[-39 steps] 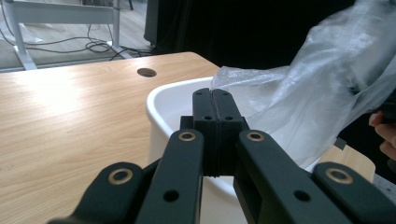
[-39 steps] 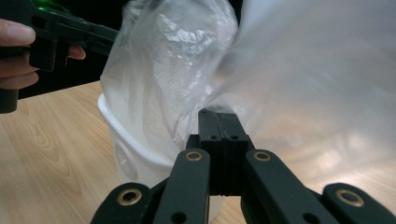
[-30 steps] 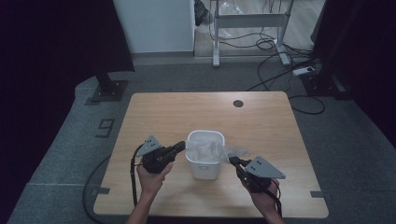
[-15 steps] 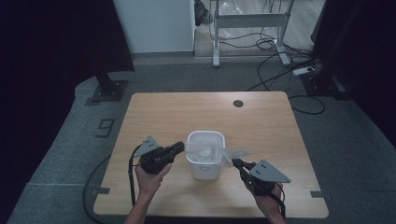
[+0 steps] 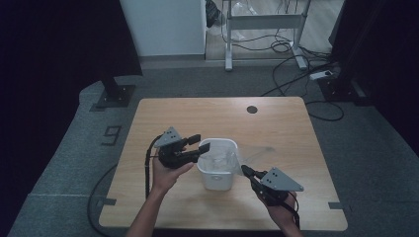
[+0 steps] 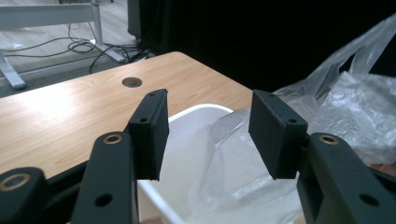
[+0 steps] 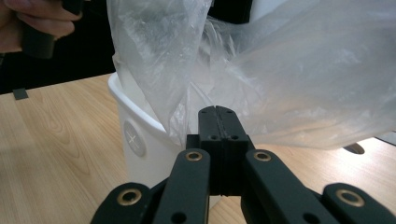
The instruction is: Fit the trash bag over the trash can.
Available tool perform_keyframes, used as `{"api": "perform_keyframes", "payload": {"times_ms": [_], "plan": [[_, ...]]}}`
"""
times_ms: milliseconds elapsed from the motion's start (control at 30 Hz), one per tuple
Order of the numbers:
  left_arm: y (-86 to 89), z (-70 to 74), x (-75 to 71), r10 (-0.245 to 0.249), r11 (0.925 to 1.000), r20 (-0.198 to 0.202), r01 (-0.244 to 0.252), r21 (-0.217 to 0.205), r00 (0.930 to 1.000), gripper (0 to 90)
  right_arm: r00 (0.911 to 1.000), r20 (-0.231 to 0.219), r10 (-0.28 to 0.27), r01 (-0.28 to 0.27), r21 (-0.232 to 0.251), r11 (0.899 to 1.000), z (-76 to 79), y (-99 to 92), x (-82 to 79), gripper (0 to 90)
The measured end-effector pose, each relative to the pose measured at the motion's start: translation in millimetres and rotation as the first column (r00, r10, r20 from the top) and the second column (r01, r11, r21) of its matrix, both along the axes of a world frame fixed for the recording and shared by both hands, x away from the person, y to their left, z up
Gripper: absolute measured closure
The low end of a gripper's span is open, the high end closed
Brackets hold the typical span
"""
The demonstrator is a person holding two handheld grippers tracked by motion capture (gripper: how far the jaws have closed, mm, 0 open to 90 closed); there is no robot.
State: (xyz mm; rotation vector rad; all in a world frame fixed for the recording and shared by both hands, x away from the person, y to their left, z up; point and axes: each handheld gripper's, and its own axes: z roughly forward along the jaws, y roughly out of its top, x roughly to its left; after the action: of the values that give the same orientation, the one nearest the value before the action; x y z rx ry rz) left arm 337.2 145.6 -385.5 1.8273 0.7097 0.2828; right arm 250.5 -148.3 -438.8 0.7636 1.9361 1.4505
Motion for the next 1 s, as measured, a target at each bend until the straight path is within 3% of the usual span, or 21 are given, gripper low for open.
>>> {"api": "perform_keyframes", "payload": {"times_ms": [133,167,267,400,500,533,567,767,1000], "plan": [[-7.8,-3.9,4.9,-0.028,0.999,-0.028,0.029,0.033,0.9992,52.5,1.0,0.005,0.002,-0.002,0.002,1.0,1.9,0.0,0.0,89.2],[-13.6,-9.6,5.3,-0.033,0.9973,-0.021,0.034,0.065,0.9992,55.9,0.9999,0.01,0.003,-0.003,0.002,1.0,2.6,-0.5,-0.1,89.2],[-17.8,-15.5,4.0,-0.038,0.9954,-0.014,0.039,0.088,0.9992,72.5,0.9998,0.018,0.008,-0.008,0.002,1.0,2.5,-1.8,-1.0,89.1],[-18.5,-18.7,3.2,-0.023,0.9966,-0.008,0.024,0.079,0.9997,85.9,0.9998,0.018,0.01,-0.01,-0.001,1.0,1.4,-3.2,-2.0,89.1],[-12.1,-17.7,2.0,0.039,0.9987,0.014,-0.039,0.031,0.9991,89.3,0.9996,0.025,0.01,-0.01,-0.005,1.0,0.2,-5.4,-3.4,89.2],[-12.1,-17.7,2.0,0.039,0.9987,0.014,-0.039,0.031,0.9991,89.6,0.9996,0.025,0.01,-0.01,-0.005,1.0,0.2,-5.4,-3.4,89.2],[-6.5,-16.7,0.6,0.076,0.9971,0.016,-0.076,0.007,0.997,89.7,0.9996,0.028,0.004,-0.004,-0.01,1.0,-0.1,-7.0,-3.7,89.1],[3.7,-20.1,-2.7,0.139,0.9903,-0.002,-0.139,-0.005,0.9903,89.7,0.9994,0.004,-0.033,0.034,-0.007,0.999,-3.3,-12.2,0.4,89.1],[13.8,-27.9,-7.4,0.148,0.9883,-0.026,-0.149,-0.032,0.9886,89.5,0.9989,-0.019,-0.044,0.044,-0.009,0.999,-9.8,-15.8,1.4,89.1]]}}
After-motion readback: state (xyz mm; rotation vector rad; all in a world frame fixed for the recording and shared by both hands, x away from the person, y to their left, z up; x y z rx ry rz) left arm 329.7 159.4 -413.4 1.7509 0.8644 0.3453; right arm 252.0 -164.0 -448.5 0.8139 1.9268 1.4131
